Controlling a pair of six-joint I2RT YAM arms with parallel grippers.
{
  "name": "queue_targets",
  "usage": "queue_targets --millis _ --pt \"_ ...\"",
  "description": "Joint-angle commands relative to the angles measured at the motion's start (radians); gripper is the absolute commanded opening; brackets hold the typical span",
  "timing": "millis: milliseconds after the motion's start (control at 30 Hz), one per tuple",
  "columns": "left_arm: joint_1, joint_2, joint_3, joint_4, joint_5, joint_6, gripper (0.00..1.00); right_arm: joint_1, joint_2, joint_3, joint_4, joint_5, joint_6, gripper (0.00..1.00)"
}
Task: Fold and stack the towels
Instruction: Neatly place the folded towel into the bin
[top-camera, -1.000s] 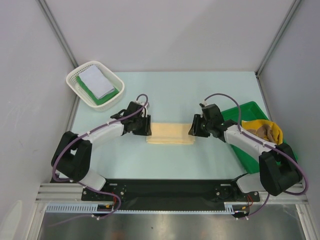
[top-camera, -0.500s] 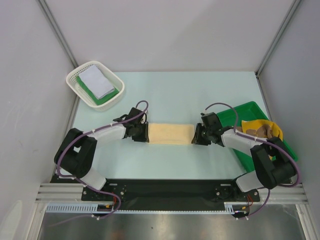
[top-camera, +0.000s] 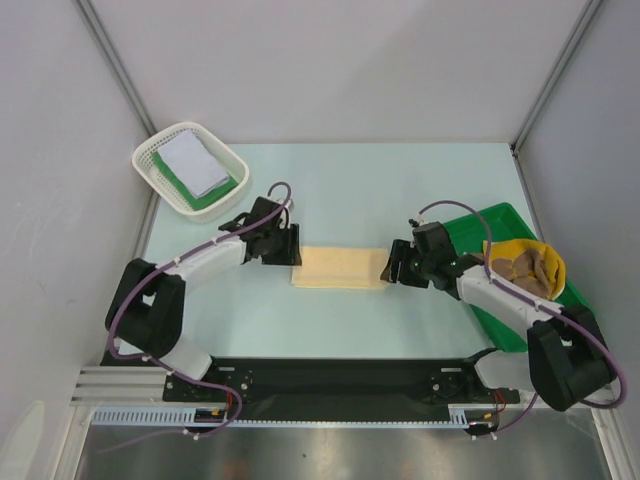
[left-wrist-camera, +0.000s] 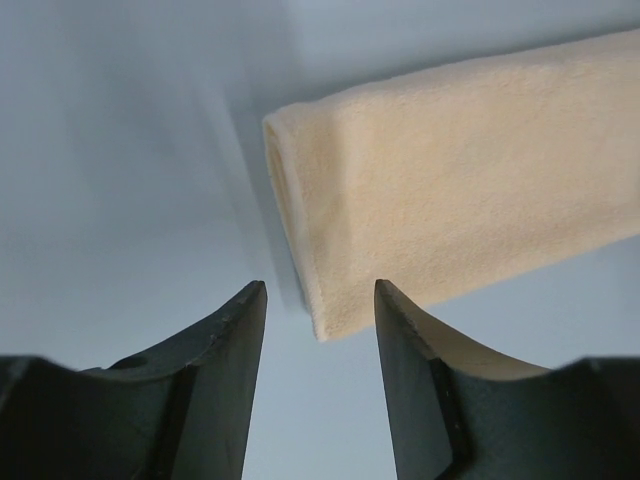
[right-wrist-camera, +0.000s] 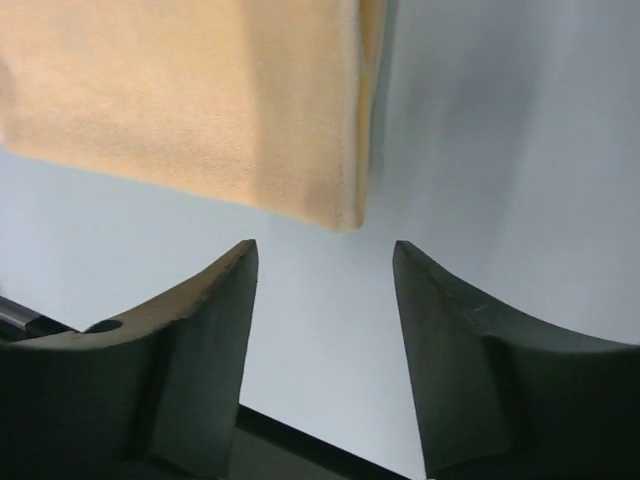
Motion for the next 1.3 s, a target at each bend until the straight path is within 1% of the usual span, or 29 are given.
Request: queue_targets --millis 0,100,133,233,333,433,600,733,800,833,900,933,967,1033,1067,1100,1133,1167,1200,1267 --pt "0.042 0.017 0.005 0.065 0.12 0.018 0.53 -0.007 -0.087 0.012 -0.036 -0.004 -0.033 0.63" --pt "0.077 0.066 -0.021 0.114 0.183 0.0 0.54 -0.015 -0.13 0.027 -0.055 -0.012 -0.052 0.78" --pt "0.08 0.078 -0.025 0.127 0.211 0.0 0.54 -0.018 -0.137 0.031 -0.061 -0.016 -0.056 0.86" --pt "0.081 0.126 -0.035 0.157 0.223 -0.006 0.53 -0.021 -0.165 0.038 -0.075 -0.012 -0.067 0.94" --pt "0.081 0.167 -0.044 0.177 0.243 -0.017 0.52 -0.024 -0.177 0.035 -0.078 -0.002 -0.073 0.95" --pt "0.079 0.186 -0.053 0.148 0.201 -0.029 0.49 -0.025 -0.176 0.031 -0.073 -0.002 -0.076 0.96" --pt "0.077 0.204 -0.09 0.156 0.202 -0.057 0.46 -0.024 -0.19 0.009 -0.058 -0.002 -0.072 0.97" --pt "0.062 0.23 -0.078 0.159 0.204 -0.072 0.38 -0.025 -0.181 0.008 -0.049 -0.005 -0.069 0.97" --pt "0.041 0.246 -0.052 0.132 0.187 -0.065 0.37 -0.025 -0.182 0.009 -0.052 -0.005 -0.069 0.97" --pt "0.033 0.25 -0.039 0.118 0.158 -0.06 0.29 -0.025 -0.184 0.009 -0.053 -0.004 -0.07 0.97" --pt "0.024 0.255 -0.018 0.07 0.13 -0.051 0.18 -0.024 -0.196 0.005 -0.058 -0.002 -0.069 0.97" --pt "0.024 0.244 -0.016 0.061 0.112 -0.048 0.05 -0.025 -0.199 0.004 -0.059 0.001 -0.069 0.98" --pt "0.024 0.231 -0.01 0.04 0.101 -0.04 0.0 -0.025 -0.203 0.004 -0.064 -0.001 -0.07 0.98" --pt "0.024 0.185 0.013 0.004 0.057 0.003 0.0 -0.025 -0.222 0.004 -0.067 -0.002 -0.07 0.98" --pt "0.024 0.169 0.051 -0.037 -0.011 0.027 0.0 -0.025 -0.228 0.006 -0.07 -0.007 -0.07 0.98" --pt "0.024 0.154 0.071 -0.054 -0.036 0.097 0.0 -0.025 -0.243 0.006 -0.07 -0.008 -0.072 0.98" --pt "0.024 0.139 0.088 -0.1 -0.068 0.128 0.0 -0.025 -0.254 0.008 -0.07 -0.008 -0.073 0.98" --pt "0.025 0.128 0.137 -0.127 -0.15 0.167 0.0 -0.025 -0.262 0.011 -0.072 -0.012 -0.073 0.98" --pt "0.027 0.129 0.161 -0.154 -0.18 0.255 0.0 -0.025 -0.268 0.012 -0.07 -0.01 -0.075 0.98" --pt "0.03 0.155 0.23 -0.235 -0.243 0.348 0.01 -0.025 -0.28 0.024 -0.079 -0.013 -0.078 0.98"
